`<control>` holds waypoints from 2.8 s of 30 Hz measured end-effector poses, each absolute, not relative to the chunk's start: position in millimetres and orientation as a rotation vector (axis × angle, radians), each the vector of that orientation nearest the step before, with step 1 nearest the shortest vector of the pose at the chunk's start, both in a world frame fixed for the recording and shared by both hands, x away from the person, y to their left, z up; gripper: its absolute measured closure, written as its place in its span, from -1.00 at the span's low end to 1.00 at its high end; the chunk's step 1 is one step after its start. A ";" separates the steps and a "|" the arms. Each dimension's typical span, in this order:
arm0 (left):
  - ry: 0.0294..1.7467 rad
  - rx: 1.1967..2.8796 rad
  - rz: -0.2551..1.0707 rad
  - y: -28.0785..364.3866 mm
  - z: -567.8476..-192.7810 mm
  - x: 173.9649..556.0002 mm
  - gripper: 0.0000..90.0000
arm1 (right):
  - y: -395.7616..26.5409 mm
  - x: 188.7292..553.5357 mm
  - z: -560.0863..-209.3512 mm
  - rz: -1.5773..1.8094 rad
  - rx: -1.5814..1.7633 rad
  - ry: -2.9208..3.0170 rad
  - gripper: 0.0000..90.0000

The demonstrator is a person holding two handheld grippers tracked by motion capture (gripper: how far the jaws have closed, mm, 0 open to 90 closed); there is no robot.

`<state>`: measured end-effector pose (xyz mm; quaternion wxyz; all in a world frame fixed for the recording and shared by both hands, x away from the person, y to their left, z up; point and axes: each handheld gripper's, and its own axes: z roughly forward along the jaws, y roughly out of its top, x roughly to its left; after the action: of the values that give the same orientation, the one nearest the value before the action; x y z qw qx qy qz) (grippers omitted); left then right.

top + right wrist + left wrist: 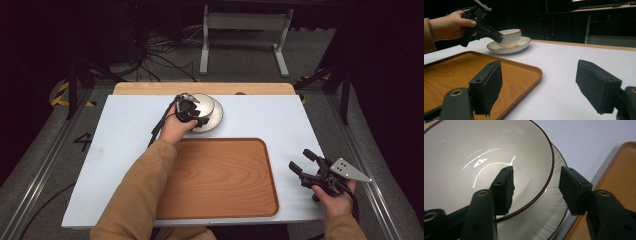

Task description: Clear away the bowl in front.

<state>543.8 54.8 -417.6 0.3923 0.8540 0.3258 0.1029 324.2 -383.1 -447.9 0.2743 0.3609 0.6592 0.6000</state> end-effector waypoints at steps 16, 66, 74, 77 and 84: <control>0.702 2.266 0.252 43.3 -416.3 546.8 0.79 | -383.7 325.4 -450.5 1.668 1.001 1.784 -0.52; 0.647 2.301 0.319 46.0 -365.3 514.5 0.82 | -381.3 330.1 -450.7 1.664 1.007 1.806 -0.53; 0.606 2.307 0.321 49.3 -350.3 498.3 0.83 | -378.9 332.8 -450.2 1.669 1.002 1.813 -0.54; 0.591 2.290 0.321 51.2 -346.1 491.4 0.84 | -378.4 333.5 -450.1 1.670 0.999 1.812 -0.54; 0.550 2.270 0.316 56.3 -333.4 473.2 0.84 | -377.8 334.0 -450.0 1.668 1.001 1.813 -0.54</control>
<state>473.2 56.3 -333.4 0.3822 0.8899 0.2158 0.1241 334.0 -377.8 -450.0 0.2389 0.3656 0.6619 0.6092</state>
